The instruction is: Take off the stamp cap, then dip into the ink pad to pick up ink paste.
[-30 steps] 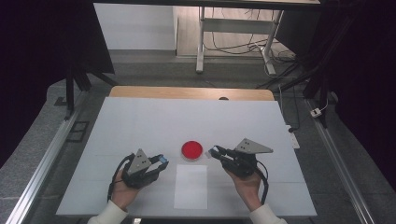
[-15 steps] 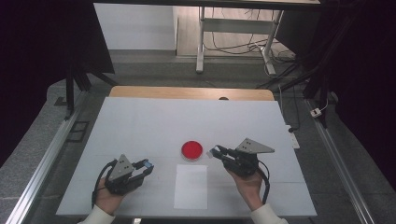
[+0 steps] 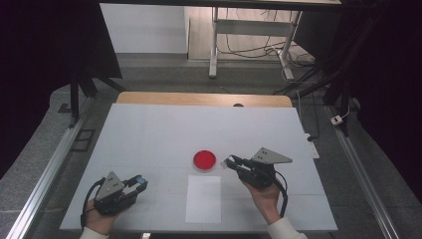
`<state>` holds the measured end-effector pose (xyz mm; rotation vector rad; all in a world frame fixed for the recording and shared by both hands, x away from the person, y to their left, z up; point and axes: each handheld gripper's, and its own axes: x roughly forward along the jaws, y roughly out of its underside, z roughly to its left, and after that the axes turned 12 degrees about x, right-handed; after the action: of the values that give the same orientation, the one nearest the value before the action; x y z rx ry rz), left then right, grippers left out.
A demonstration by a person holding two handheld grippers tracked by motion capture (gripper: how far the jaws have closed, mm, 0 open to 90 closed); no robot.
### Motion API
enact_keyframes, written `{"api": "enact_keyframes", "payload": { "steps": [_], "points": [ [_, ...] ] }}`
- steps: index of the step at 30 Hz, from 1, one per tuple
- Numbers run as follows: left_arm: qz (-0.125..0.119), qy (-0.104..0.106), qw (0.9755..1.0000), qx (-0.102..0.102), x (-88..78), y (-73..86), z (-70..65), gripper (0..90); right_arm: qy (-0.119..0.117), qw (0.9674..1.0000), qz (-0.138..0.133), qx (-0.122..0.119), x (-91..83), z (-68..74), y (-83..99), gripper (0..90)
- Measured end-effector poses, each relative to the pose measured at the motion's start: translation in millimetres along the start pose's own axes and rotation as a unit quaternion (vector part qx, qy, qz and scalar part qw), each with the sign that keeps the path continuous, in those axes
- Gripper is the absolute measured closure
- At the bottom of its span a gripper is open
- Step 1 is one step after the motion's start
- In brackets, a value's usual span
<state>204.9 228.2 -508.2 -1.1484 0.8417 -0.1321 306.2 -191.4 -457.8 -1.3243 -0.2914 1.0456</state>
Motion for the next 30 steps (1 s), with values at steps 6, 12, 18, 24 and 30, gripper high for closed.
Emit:
{"api": "enact_keyframes", "payload": {
  "steps": [6,12,18,24,30],
  "points": [
    [0.002,-0.006,1.0,-0.006,-3.1,4.8,3.9,65.7,0.001,1.0,0.002,-0.001,0.7,-1.4,0.6,75.5],
    [0.005,-0.005,1.0,-0.004,-0.5,4.6,2.7,65.7,0.002,1.0,0.001,-0.001,0.2,-1.8,0.3,75.5],
    [0.008,-0.004,1.0,-0.004,2.8,4.1,2.1,65.7,0.002,1.0,0.001,-0.001,0.9,-2.3,0.2,75.5],
    [0.009,-0.003,0.9999,-0.007,4.6,4.9,3.1,65.7,0.003,1.0,0.001,-0.002,1.3,-2.5,0.0,75.5],
    [0.008,-0.004,0.9999,-0.006,5.2,4.2,2.3,65.7,0.003,1.0,0.002,-0.002,2.1,-2.0,0.2,75.5]
  ]
}}
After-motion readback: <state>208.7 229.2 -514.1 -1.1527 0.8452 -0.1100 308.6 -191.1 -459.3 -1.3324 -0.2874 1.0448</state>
